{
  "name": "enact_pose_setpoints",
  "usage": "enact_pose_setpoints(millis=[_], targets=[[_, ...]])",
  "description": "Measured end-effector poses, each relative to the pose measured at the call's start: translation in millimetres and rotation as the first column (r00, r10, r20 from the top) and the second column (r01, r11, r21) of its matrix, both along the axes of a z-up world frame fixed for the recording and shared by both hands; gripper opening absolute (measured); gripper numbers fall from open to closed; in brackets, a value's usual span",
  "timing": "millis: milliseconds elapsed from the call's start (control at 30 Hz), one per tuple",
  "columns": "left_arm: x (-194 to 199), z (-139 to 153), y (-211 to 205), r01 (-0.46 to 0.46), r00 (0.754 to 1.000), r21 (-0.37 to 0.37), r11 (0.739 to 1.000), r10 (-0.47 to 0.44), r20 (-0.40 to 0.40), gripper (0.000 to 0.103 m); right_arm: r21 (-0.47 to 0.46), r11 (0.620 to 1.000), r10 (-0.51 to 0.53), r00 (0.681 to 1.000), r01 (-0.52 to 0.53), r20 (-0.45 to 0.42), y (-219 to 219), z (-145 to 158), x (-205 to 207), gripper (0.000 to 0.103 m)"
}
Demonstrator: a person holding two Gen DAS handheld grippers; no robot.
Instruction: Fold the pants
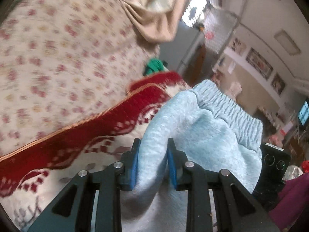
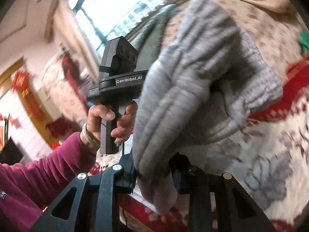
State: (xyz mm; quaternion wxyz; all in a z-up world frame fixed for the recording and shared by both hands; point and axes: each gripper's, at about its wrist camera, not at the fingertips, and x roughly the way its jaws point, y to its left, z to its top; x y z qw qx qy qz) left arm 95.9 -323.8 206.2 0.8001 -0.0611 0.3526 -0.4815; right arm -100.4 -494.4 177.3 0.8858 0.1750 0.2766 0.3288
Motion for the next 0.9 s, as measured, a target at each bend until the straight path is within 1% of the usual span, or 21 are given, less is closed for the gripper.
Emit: enact_pose_setpoints(millis=[100, 233, 267, 333, 367, 400, 433, 467, 500, 533, 567, 600, 633, 667, 700, 733, 767, 800, 833, 867, 900], targets=[[-1, -1, 53, -0.082, 0.997, -0.031, 0.996, 0.082, 0.003, 0.026, -0.064, 0.996, 0.058, 0.998, -0.056, 0.022, 38, 9, 9, 0.032], [-4, -19, 125, -0.199, 0.98, -0.049, 0.979, 0.199, -0.012, 0.026, -0.16, 0.98, 0.13, 0.991, -0.122, 0.04, 94, 12, 19, 0.032], [-5, -25, 144, -0.235, 0.972, -0.045, 0.971, 0.234, -0.02, 0.027, -0.198, 0.97, 0.151, 0.988, -0.141, 0.037, 117, 9, 27, 0.032], [-10, -44, 195, -0.344, 0.938, -0.026, 0.938, 0.343, -0.041, 0.027, -0.257, 0.95, 0.191, 0.981, -0.176, 0.035, 151, 1, 31, 0.032], [-13, -57, 227, -0.428, 0.902, -0.008, 0.904, 0.427, -0.062, 0.028, -0.311, 0.928, 0.224, 0.974, -0.203, 0.035, 176, -10, 31, 0.032], [-16, -66, 249, -0.482, 0.873, 0.001, 0.876, 0.48, -0.083, 0.032, -0.359, 0.907, 0.247, 0.969, -0.219, 0.031, 195, -19, 31, 0.032], [-21, -79, 281, -0.559, 0.822, 0.011, 0.829, 0.556, -0.121, 0.034, -0.411, 0.881, 0.267, 0.964, -0.234, 0.022, 217, -33, 32, 0.032], [-28, -89, 307, -0.623, 0.772, 0.023, 0.782, 0.619, -0.146, 0.036, -0.442, 0.862, 0.281, 0.96, -0.247, 0.011, 231, -45, 33, 0.032], [-38, -98, 335, -0.683, 0.716, 0.035, 0.73, 0.678, -0.166, 0.038, -0.472, 0.839, 0.301, 0.954, -0.27, -0.011, 246, -62, 34, 0.032], [-49, -104, 355, -0.722, 0.676, 0.039, 0.691, 0.716, -0.174, 0.039, -0.496, 0.821, 0.309, 0.95, -0.285, -0.035, 260, -82, 36, 0.033], [-61, -106, 371, -0.751, 0.645, 0.044, 0.659, 0.745, -0.171, 0.047, -0.492, 0.822, 0.307, 0.951, -0.288, -0.044, 265, -93, 38, 0.036], [-69, -105, 378, -0.765, 0.628, 0.052, 0.642, 0.761, -0.162, 0.061, -0.481, 0.829, 0.302, 0.952, -0.284, -0.042, 267, -100, 38, 0.037], [-80, -103, 383, -0.778, 0.612, 0.064, 0.624, 0.778, -0.143, 0.067, -0.468, 0.84, 0.296, 0.955, -0.275, -0.029, 267, -100, 36, 0.038], [-86, -98, 383, -0.782, 0.61, 0.068, 0.62, 0.783, -0.123, 0.072, -0.444, 0.851, 0.305, 0.952, -0.281, -0.018, 264, -95, 31, 0.044], [-94, -91, 376, -0.776, 0.619, 0.076, 0.626, 0.78, -0.095, 0.074, -0.41, 0.858, 0.328, 0.944, -0.31, -0.028, 261, -92, 27, 0.061], [-99, -86, 371, -0.768, 0.63, 0.084, 0.635, 0.773, -0.074, 0.077, -0.355, 0.867, 0.355, 0.933, -0.35, -0.052, 258, -88, 29, 0.069], [-104, -79, 363, -0.757, 0.645, 0.093, 0.647, 0.763, -0.05, 0.081, -0.284, 0.876, 0.381, 0.92, -0.39, -0.086, 249, -81, 32, 0.073], [-108, -70, 348, -0.738, 0.67, 0.094, 0.668, 0.743, -0.016, 0.082, -0.215, 0.883, 0.403, 0.909, -0.418, -0.11, 238, -75, 35, 0.073], [-111, -62, 333, -0.716, 0.696, 0.083, 0.693, 0.718, 0.011, 0.083, -0.161, 0.892, 0.407, 0.906, -0.422, -0.119, 223, -67, 37, 0.073], [-115, -52, 315, -0.685, 0.728, 0.067, 0.726, 0.684, 0.034, 0.084, -0.142, 0.904, 0.39, 0.914, -0.404, -0.114, 215, -61, 36, 0.073], [-124, -46, 308, -0.658, 0.753, 0.054, 0.751, 0.656, 0.049, 0.085, -0.152, 0.906, 0.38, 0.918, -0.394, -0.111, 206, -53, 41, 0.074]])
